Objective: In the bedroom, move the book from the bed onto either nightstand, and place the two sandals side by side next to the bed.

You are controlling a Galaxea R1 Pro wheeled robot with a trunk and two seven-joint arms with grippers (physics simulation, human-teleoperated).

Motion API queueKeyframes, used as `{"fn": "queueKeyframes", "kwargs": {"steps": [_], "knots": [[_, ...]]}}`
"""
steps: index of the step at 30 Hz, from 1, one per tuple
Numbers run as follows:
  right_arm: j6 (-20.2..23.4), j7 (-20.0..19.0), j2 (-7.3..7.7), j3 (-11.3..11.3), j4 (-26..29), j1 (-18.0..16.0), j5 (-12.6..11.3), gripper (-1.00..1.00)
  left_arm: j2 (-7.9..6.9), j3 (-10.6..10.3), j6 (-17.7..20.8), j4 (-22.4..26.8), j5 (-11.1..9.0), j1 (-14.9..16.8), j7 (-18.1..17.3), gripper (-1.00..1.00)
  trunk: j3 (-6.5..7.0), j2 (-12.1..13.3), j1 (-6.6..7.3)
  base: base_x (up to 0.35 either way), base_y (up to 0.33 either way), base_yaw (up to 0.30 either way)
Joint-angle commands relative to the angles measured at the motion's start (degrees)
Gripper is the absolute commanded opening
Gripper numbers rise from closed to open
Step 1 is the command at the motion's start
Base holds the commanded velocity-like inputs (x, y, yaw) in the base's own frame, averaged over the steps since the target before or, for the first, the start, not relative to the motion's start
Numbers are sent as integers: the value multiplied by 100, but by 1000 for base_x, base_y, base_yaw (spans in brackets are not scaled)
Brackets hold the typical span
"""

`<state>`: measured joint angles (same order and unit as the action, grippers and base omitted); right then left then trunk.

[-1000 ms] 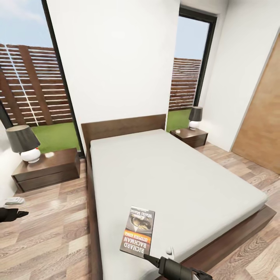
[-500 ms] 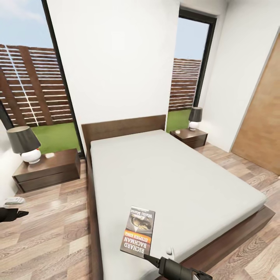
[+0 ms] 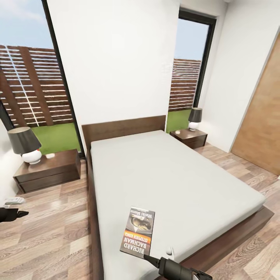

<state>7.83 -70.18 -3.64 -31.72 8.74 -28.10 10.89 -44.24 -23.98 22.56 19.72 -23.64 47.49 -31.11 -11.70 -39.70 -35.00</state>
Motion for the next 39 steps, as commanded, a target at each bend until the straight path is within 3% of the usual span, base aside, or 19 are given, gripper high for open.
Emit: {"fn": "queueKeyframes", "kwargs": {"steps": [1,39], "knots": [[61,-26,-4,-50,13,-2,47,-100,-5,-27,46,6,-53,5,-1,100,9,34,21,0,0,0],[61,-25,-5,-44,13,-2,59,-100,3,-45,48,4,-53,5,6,100,691,1558,855,0,0,0]]}}
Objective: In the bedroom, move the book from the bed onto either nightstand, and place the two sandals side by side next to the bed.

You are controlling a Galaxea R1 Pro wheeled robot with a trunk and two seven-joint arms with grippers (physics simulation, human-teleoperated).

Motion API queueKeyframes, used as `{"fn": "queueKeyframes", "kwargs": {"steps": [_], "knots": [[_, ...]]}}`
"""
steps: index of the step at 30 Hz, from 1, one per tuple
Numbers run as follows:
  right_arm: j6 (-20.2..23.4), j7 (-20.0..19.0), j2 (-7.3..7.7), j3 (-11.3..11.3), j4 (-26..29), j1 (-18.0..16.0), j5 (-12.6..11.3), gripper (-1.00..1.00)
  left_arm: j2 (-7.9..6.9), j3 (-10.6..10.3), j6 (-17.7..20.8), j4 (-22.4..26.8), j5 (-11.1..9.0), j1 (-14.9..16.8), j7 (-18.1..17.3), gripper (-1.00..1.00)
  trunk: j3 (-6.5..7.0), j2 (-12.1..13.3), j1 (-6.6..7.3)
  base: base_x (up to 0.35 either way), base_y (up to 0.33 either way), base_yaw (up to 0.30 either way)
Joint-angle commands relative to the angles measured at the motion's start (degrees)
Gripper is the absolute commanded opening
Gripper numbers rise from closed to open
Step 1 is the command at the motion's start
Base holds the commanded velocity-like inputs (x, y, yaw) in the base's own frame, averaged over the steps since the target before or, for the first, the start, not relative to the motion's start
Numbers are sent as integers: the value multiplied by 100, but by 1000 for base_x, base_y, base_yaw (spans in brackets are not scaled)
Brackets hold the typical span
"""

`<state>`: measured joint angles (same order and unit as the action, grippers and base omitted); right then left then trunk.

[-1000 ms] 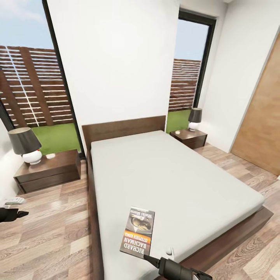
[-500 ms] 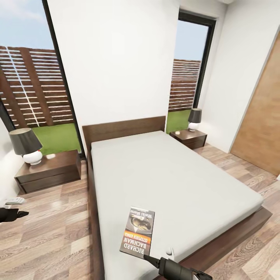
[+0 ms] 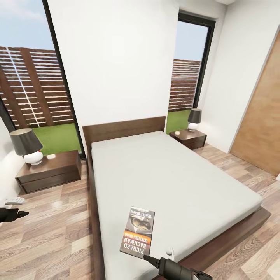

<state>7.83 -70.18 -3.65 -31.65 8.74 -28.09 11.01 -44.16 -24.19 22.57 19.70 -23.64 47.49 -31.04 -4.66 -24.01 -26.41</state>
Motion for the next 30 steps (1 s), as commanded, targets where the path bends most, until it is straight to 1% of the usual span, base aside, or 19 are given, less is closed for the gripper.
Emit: {"fn": "queueKeyframes", "kwargs": {"steps": [1,3,30], "knots": [[61,-25,-4,-52,13,-3,48,-100,-5,-25,48,6,-53,6,0,100,5,29,19,0,0,0],[61,-24,-4,-52,13,-3,49,-100,-5,-25,49,7,-53,6,0,100,41,109,63,0,0,0],[36,-31,2,-60,20,9,35,-100,-5,-25,52,8,-53,6,1,100,41,109,63,0,0,0]]}}
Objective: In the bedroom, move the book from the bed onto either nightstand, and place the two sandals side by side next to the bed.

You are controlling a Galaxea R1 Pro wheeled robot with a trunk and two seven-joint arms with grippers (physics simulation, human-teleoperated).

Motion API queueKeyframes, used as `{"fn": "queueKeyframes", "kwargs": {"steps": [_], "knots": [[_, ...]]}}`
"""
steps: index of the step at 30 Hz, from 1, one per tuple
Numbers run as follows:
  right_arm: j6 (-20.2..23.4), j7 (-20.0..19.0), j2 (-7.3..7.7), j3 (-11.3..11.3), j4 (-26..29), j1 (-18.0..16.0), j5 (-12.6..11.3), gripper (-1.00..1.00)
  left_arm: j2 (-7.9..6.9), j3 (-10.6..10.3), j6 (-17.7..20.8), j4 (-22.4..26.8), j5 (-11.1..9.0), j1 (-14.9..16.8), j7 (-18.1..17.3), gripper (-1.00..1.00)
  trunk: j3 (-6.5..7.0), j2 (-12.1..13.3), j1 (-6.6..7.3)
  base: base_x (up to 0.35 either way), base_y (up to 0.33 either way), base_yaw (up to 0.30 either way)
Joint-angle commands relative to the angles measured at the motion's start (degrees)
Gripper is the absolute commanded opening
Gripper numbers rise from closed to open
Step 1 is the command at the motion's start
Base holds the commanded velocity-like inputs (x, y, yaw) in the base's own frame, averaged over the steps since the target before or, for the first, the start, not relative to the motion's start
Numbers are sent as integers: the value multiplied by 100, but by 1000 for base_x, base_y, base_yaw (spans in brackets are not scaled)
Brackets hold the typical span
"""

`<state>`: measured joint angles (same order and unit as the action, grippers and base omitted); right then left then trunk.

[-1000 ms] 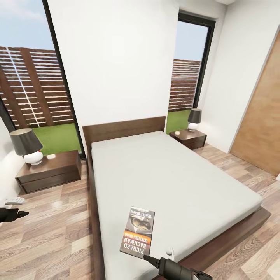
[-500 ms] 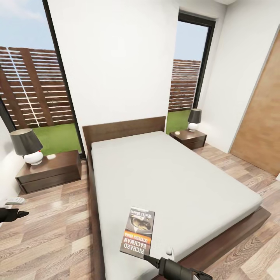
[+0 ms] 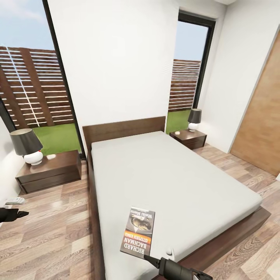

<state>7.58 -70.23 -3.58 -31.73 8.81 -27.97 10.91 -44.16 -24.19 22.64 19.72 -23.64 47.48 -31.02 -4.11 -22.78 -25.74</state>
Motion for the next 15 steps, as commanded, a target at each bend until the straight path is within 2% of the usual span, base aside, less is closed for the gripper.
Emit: {"fn": "queueKeyframes", "kwargs": {"steps": [1,15], "knots": [[60,-25,-4,-55,14,-1,44,-100,-5,-25,47,6,-53,7,-1,100,-14,-13,-4,0,0,0],[59,-25,-2,-60,22,2,30,-100,-5,-32,49,6,-53,7,-11,100,-14,-13,-4,-3,1,0]]}}
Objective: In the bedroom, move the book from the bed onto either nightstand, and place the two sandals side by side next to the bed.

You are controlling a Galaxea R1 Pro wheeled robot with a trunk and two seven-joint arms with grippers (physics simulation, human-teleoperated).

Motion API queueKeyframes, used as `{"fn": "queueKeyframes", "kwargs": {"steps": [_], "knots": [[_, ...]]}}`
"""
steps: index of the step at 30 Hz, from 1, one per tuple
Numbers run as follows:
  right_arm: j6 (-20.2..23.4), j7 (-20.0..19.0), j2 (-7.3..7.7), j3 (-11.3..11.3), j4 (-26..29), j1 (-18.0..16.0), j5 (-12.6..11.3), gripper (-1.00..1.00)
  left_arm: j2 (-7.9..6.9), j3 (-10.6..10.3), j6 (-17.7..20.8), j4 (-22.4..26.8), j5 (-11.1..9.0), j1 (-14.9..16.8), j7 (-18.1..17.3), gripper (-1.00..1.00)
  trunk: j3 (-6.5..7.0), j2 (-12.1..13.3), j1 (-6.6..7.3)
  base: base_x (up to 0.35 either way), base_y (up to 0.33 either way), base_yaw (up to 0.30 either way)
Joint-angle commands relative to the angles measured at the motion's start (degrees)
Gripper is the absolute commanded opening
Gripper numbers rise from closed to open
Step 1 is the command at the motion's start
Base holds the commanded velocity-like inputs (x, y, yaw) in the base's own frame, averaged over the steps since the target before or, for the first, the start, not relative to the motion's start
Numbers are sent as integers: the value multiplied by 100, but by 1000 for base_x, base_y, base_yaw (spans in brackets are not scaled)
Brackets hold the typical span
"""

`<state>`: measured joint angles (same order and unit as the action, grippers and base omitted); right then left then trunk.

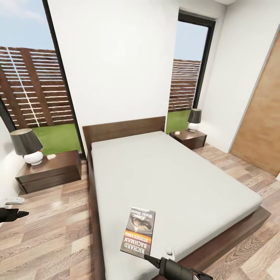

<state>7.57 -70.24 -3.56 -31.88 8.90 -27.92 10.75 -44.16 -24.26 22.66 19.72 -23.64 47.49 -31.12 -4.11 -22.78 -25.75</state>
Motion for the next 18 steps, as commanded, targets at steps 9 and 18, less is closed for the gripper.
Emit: {"fn": "queueKeyframes", "kwargs": {"steps": [9,18], "knots": [[61,-22,-6,-43,21,-3,42,-100,-5,-26,45,9,-53,6,1,100,-14,-14,-3,-117,59,0],[61,-19,-7,-38,23,-3,41,-100,1,-26,45,14,-53,6,1,100,-20,-14,-3,-25,14,23]]}}
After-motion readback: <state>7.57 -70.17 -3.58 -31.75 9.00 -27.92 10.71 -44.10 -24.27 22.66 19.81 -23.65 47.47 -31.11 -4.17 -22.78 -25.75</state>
